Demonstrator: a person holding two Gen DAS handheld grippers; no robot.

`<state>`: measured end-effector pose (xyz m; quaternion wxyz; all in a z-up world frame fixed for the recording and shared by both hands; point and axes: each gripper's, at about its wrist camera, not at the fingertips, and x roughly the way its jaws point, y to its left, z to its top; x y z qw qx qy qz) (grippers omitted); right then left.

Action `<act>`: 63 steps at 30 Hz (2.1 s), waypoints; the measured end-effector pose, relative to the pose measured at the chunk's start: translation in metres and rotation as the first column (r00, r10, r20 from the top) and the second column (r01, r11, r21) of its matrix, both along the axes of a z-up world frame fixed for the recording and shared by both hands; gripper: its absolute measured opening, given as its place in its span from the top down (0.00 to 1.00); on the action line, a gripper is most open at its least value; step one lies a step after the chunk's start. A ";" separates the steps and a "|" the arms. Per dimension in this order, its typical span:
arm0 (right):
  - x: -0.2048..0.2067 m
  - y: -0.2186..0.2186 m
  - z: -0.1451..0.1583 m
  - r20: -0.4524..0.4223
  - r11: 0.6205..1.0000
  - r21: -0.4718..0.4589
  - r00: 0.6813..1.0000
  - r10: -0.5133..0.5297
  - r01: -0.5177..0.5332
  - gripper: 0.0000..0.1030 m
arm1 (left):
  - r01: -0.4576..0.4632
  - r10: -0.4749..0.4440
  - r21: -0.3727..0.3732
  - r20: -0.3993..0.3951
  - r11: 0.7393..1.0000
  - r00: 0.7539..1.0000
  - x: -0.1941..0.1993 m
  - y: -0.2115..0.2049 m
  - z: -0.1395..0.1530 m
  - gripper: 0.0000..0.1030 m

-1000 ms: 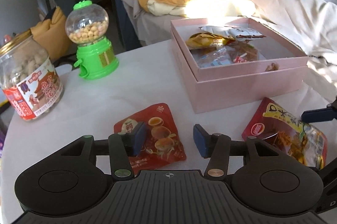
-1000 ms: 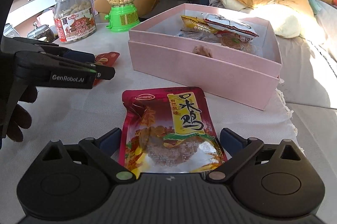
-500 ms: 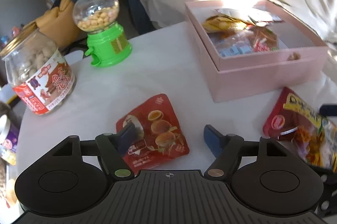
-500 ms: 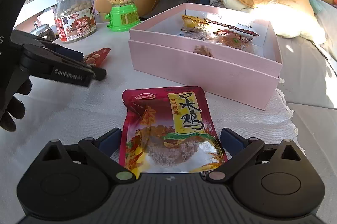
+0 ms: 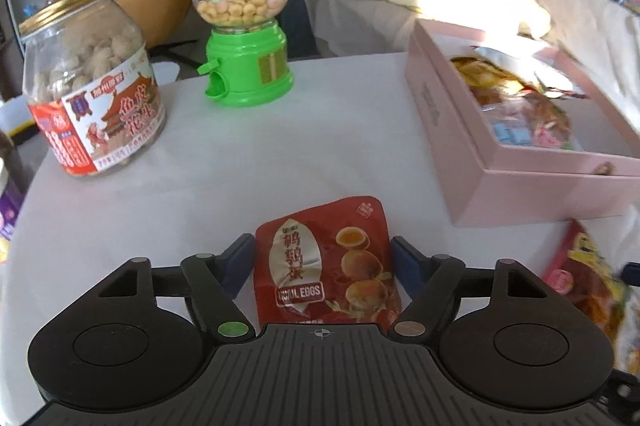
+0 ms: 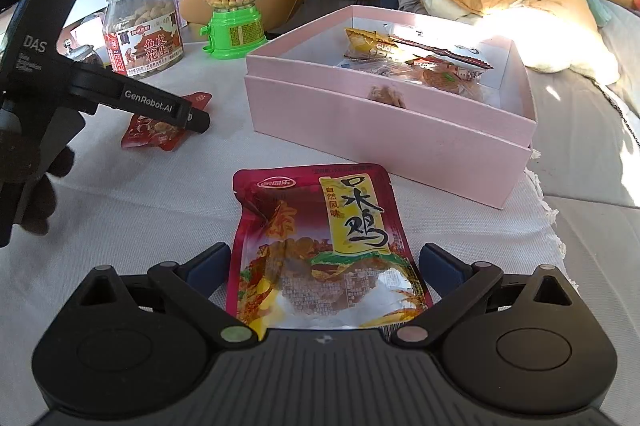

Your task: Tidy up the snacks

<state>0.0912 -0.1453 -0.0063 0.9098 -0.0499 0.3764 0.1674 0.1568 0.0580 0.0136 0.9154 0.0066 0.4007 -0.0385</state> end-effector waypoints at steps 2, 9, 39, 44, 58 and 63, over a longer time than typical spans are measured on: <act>0.000 0.000 0.000 0.000 1.000 0.001 1.000 0.000 0.000 0.02 | 0.008 -0.007 -0.034 0.014 0.999 1.000 -0.013 0.001 0.001 0.25; 0.000 0.000 0.000 -0.002 1.000 0.005 1.000 0.001 -0.001 0.02 | 0.056 -0.047 -0.159 0.060 0.986 0.997 -0.088 -0.004 0.001 0.26; -0.016 -0.007 0.048 -0.035 0.998 0.009 0.998 0.056 -0.056 0.34 | 0.068 -0.032 -0.212 0.167 0.975 0.985 -0.135 -0.011 -0.012 0.25; -0.044 -0.028 0.069 0.044 0.998 0.022 0.998 0.052 -0.053 0.34 | 0.065 -0.035 -0.186 0.163 0.980 0.986 -0.134 -0.014 -0.012 0.25; -0.064 -0.062 0.055 0.084 0.999 0.049 0.996 0.017 -0.021 0.33 | 0.058 -0.043 -0.084 0.178 0.995 0.983 -0.136 -0.033 -0.001 0.26; -0.070 -0.065 0.049 0.125 0.998 0.043 0.992 0.032 -0.038 0.33 | 0.165 -0.141 -0.057 0.302 0.985 0.943 -0.098 -0.064 0.060 0.26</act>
